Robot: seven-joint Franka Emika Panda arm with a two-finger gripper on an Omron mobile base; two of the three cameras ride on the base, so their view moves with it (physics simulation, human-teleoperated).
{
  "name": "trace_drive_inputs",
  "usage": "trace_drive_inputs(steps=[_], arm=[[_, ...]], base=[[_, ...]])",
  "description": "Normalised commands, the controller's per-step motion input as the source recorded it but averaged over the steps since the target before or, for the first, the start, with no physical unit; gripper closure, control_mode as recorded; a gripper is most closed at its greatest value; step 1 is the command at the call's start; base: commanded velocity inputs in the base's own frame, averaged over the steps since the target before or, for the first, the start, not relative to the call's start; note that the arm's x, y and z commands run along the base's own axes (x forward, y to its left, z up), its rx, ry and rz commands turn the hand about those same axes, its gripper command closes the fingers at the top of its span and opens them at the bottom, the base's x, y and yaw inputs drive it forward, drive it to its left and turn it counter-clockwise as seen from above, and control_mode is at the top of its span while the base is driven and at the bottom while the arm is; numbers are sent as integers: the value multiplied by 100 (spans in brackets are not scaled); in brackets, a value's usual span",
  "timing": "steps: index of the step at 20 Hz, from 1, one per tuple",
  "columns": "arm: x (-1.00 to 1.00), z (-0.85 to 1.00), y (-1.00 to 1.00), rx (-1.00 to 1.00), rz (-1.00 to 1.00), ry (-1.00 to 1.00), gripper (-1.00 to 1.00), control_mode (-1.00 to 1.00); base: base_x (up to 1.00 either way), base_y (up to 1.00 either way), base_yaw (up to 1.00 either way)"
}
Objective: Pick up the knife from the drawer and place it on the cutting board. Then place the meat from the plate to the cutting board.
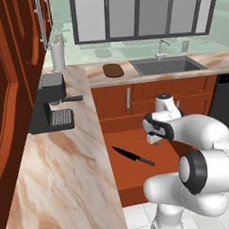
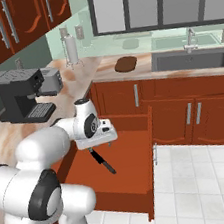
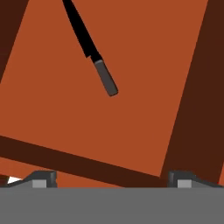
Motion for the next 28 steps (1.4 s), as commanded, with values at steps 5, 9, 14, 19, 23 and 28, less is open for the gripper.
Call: trace_drive_inputs(steps=[5,9,14,19,23,28], arm=[[0,-29,30,9,0,1,-100,-100],[0,-29,15,16,0,0,-100,-100],[0,-31,1,15,0,-11,-100,-100],[3,-23,0,0,1,-9,-100,-100],[8,-24,0,0,1,-6,-100,-100],[10,-36,0,0,4,-10,-100,-100]], base=[[0,0,0],[0,0,0],[0,0,0],[0,0,0],[0,0,0],[0,0,0]])
